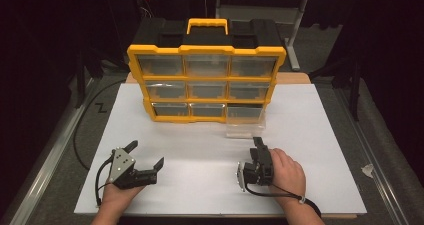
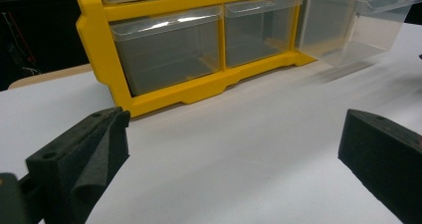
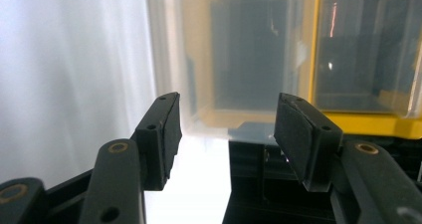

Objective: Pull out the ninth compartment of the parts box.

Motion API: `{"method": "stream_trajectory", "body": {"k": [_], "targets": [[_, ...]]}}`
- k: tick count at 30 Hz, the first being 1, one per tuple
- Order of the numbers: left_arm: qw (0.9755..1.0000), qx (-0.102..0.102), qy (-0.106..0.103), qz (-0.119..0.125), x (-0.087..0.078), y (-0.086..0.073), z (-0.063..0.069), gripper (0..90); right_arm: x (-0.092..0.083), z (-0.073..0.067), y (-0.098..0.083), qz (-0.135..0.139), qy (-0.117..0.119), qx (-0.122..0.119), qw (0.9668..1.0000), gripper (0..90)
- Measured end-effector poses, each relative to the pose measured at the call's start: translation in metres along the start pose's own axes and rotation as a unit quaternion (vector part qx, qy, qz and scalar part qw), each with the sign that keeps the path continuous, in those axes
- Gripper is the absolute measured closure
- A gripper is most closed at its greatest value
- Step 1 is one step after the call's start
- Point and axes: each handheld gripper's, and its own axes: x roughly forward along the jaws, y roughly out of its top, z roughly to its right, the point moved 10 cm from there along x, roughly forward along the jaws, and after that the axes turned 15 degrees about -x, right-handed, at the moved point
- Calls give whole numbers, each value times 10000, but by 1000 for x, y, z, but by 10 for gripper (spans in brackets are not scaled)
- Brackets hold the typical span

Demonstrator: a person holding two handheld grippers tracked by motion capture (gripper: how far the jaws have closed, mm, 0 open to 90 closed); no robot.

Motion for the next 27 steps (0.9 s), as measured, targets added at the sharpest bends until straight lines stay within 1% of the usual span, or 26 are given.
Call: {"method": "stream_trajectory", "body": {"k": [2,3,4,6,7,8,10,11,12,13,14,15,17,18,20,22,23,25,27], "targets": [[10000,-7,1,-7,0,0,0,3,-1,-1,-1,17,-15,-28,10000,444],[10000,-7,1,-4,0,0,0,4,-2,-3,-3,7,23,-18,10000,443],[10000,-5,-3,-2,0,0,0,4,-4,-6,-6,-14,64,48,10000,437],[10000,-1,4,-7,0,0,-1,4,-5,-7,-9,19,18,58,10000,433],[10000,2,15,-18,0,-1,-1,4,-8,-8,-11,-8,79,54,10000,431],[10000,3,23,-22,0,-1,-1,4,-9,-9,-14,24,50,60,10000,427],[10000,1,40,-35,0,-2,-2,4,-11,-11,-22,-25,100,67,9999,424],[10000,0,46,-39,0,-2,-2,4,-12,-11,-30,-82,107,105,9999,411],[10000,2,55,-40,0,-2,-2,4,-12,-11,-30,-82,107,105,9999,411],[10000,-1,64,-28,0,-1,-3,4,-13,-12,-36,-113,138,162,9997,405],[10000,-4,65,-29,0,-1,-3,3,-14,-12,-43,-163,115,214,9996,399],[10000,-4,70,-21,0,-1,-4,4,-14,-12,-46,-155,145,194,9996,395],[10000,-8,81,-16,1,0,-4,4,-16,-14,-57,-253,127,287,9992,386],[10000,-5,87,-21,1,0,-4,3,-16,-14,-60,-231,147,309,9991,383],[10000,15,82,-37,1,-1,-4,4,-15,-16,-61,-224,176,368,9989,373],[10000,40,72,-45,2,-1,-2,3,-15,-15,-59,-228,148,334,9991,370],[10000,46,69,-47,2,-1,-2,3,-15,-16,-57,-165,168,317,9992,370],[10000,40,69,-55,2,-2,-2,4,-15,-15,-56,-171,154,282,9993,369],[9999,30,76,-64,2,-2,-3,4,-15,-16,-56,-158,173,291,9993,365]]}}
